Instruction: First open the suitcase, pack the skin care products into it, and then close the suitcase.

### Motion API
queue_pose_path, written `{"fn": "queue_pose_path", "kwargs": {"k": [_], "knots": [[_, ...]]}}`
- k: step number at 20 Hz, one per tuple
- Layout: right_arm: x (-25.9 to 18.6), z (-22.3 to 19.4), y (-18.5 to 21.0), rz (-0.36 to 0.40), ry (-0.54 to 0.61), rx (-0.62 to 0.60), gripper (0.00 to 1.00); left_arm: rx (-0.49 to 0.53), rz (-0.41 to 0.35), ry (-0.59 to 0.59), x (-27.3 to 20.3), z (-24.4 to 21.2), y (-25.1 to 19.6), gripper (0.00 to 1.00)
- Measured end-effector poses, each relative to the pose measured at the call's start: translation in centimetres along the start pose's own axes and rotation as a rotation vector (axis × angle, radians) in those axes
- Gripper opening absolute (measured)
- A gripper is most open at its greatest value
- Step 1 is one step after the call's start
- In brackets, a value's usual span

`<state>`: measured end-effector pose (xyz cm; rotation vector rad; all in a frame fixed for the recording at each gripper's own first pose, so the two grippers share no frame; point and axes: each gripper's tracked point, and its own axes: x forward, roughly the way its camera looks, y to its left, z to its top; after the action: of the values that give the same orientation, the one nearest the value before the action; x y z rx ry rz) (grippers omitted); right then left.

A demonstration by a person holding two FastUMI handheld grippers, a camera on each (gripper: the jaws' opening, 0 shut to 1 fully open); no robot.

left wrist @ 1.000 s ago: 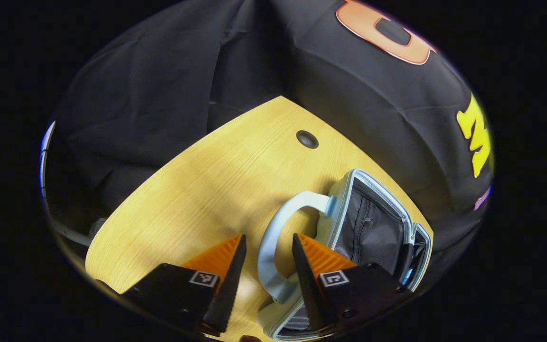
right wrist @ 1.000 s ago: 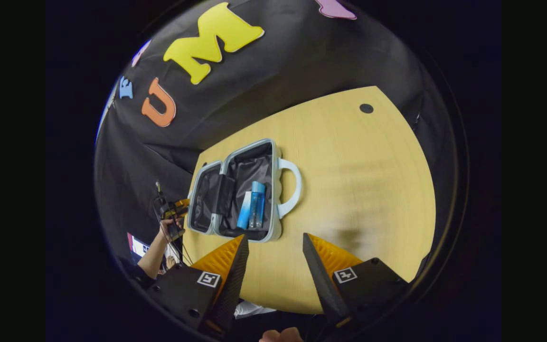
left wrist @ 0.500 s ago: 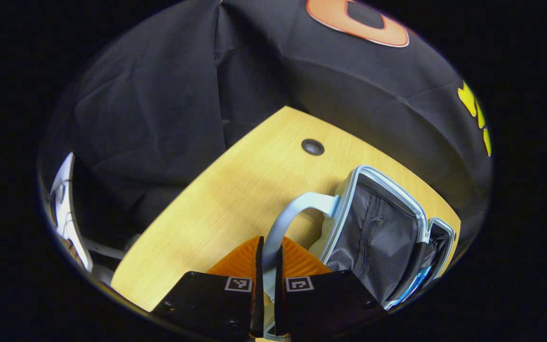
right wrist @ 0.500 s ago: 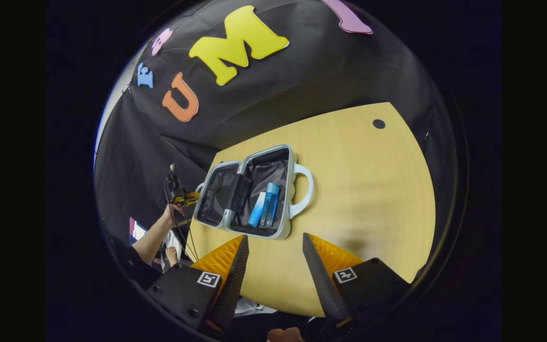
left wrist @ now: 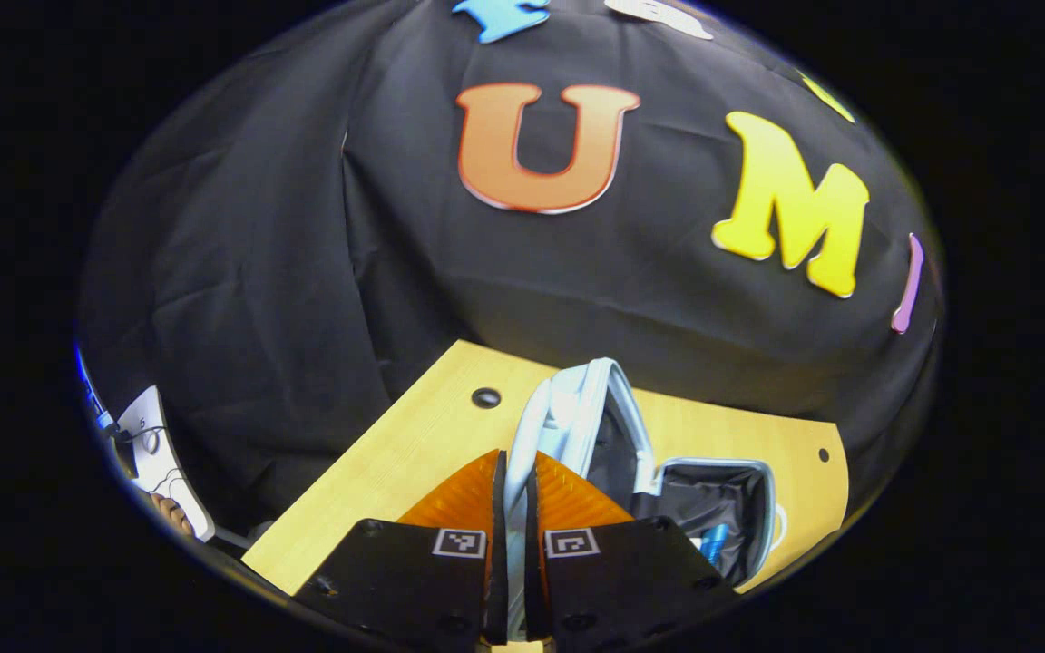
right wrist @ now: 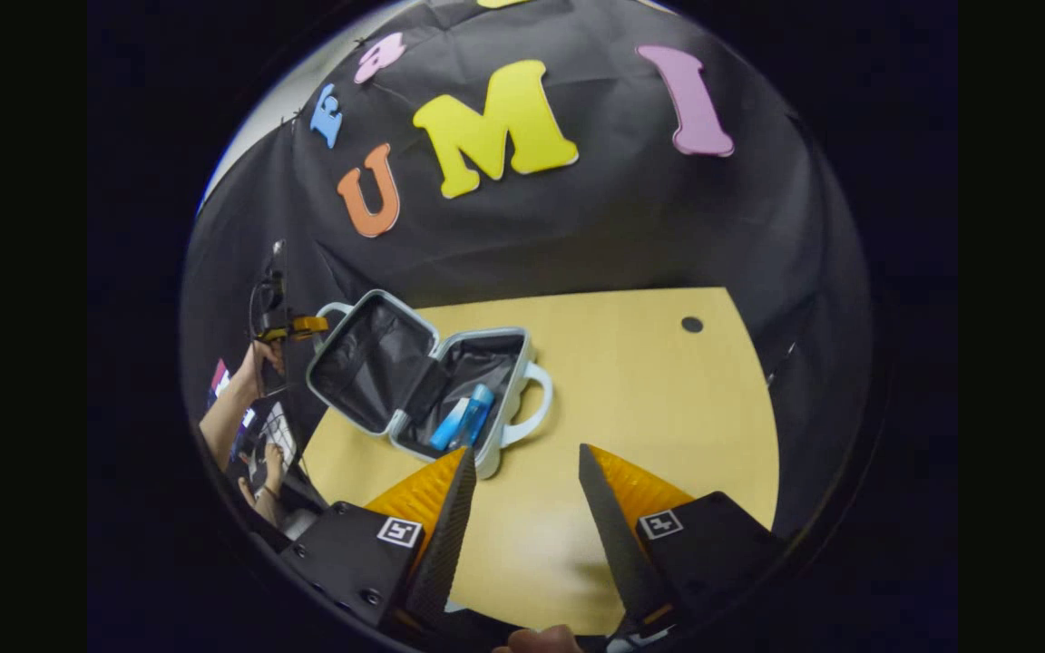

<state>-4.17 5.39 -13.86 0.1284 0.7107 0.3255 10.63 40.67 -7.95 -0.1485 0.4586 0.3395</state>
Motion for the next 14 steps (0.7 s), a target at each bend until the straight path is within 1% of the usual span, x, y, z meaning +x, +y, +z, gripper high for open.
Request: {"fn": "queue_pose_path", "kwargs": {"k": [5, 7, 10, 12, 14], "knots": [[-2.9, 2.7, -3.6, -0.128, -0.160, 0.052, 0.69, 0.016, -0.070, -0.106, -5.4, 0.3, -7.8, 0.10], [-3.5, 3.4, -4.4, -0.176, -0.210, 0.053, 0.69, 0.058, -0.070, -0.144, -7.0, -0.4, -10.3, 0.10], [-4.5, 3.8, -5.4, -0.231, -0.250, 0.023, 0.69, 0.120, -0.111, -0.197, -8.4, -1.7, -14.7, 0.10], [-5.1, 3.3, -5.4, -0.246, -0.243, 0.014, 0.69, 0.150, -0.145, -0.220, -8.5, -2.3, -18.0, 0.10], [-5.7, 2.8, -5.9, -0.266, -0.228, 0.013, 0.69, 0.156, -0.196, -0.216, -8.3, -3.6, -21.1, 0.09]]}}
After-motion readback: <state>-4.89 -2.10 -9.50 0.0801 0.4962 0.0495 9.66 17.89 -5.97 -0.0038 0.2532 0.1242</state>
